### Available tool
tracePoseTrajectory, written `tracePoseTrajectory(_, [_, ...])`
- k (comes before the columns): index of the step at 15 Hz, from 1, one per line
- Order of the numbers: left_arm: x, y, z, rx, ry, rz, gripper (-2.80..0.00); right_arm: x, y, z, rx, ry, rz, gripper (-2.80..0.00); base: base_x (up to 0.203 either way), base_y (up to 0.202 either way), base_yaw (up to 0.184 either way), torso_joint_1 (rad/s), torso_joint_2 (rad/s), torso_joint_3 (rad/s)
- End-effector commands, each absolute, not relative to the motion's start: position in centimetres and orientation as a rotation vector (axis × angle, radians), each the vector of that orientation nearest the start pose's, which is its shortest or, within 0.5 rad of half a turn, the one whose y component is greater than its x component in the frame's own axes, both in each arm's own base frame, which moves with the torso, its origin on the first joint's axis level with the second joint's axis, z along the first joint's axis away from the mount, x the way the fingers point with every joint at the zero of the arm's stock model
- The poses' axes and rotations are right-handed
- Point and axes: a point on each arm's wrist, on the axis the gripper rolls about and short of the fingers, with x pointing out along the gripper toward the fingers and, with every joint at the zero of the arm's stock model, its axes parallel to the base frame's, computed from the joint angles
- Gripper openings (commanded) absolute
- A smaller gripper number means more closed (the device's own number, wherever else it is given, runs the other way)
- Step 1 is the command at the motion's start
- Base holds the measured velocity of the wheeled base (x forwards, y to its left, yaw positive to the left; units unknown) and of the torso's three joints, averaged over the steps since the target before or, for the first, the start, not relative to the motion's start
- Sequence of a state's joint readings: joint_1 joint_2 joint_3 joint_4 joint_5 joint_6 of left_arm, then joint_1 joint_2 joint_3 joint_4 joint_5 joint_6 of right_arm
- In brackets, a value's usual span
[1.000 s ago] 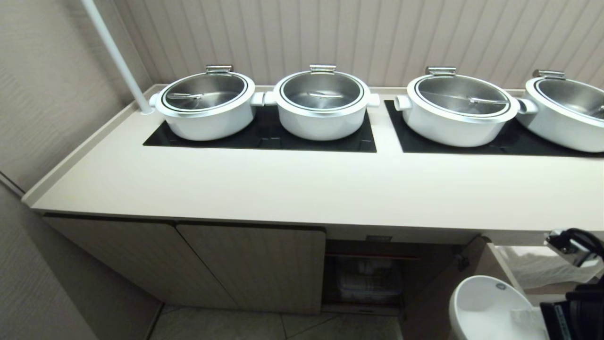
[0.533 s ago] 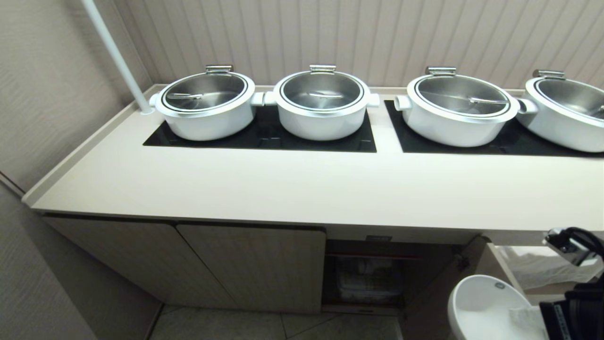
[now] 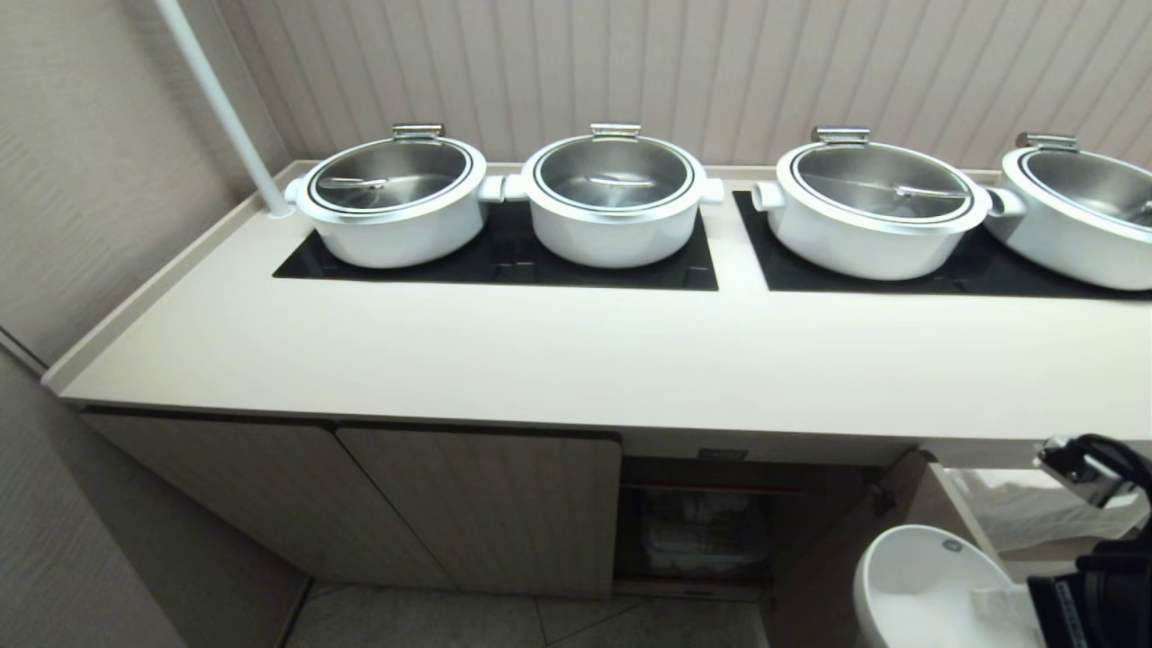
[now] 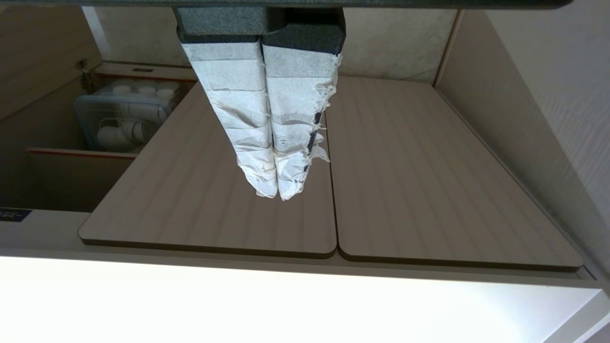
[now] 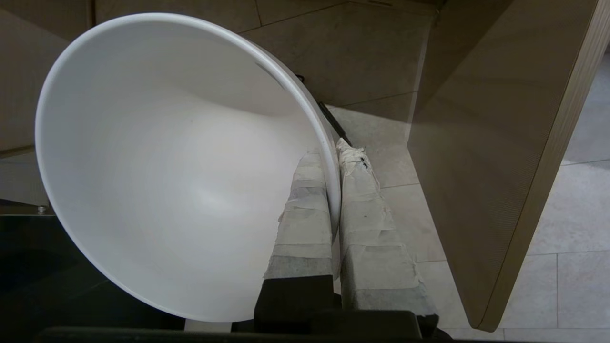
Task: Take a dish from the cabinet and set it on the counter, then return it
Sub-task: Put it back into the cabinet
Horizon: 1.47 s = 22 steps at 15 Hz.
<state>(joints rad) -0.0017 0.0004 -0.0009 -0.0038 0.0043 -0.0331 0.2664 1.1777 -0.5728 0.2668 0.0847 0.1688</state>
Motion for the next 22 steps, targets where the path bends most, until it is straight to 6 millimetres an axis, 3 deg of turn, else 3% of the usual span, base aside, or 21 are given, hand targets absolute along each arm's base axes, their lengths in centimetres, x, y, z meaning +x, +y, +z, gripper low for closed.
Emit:
tracePoseTrajectory(1, [-2.3,0.0,7.6,-0.034,-0.005,0.003,-2.80,13.3,3.8,16.0,0.070,0.905,0.257,-2.80,0.000,0.000,0.000,0.000,0.00,0.000])
tracePoseTrajectory(22, [-2.3,0.0,7.6,-0.034,-0.005,0.003,-2.80,15.1,4.4,15.6,0.042,0.904,0.273,-2.80,0.000,0.000,0.000,0.000,0.00,0.000])
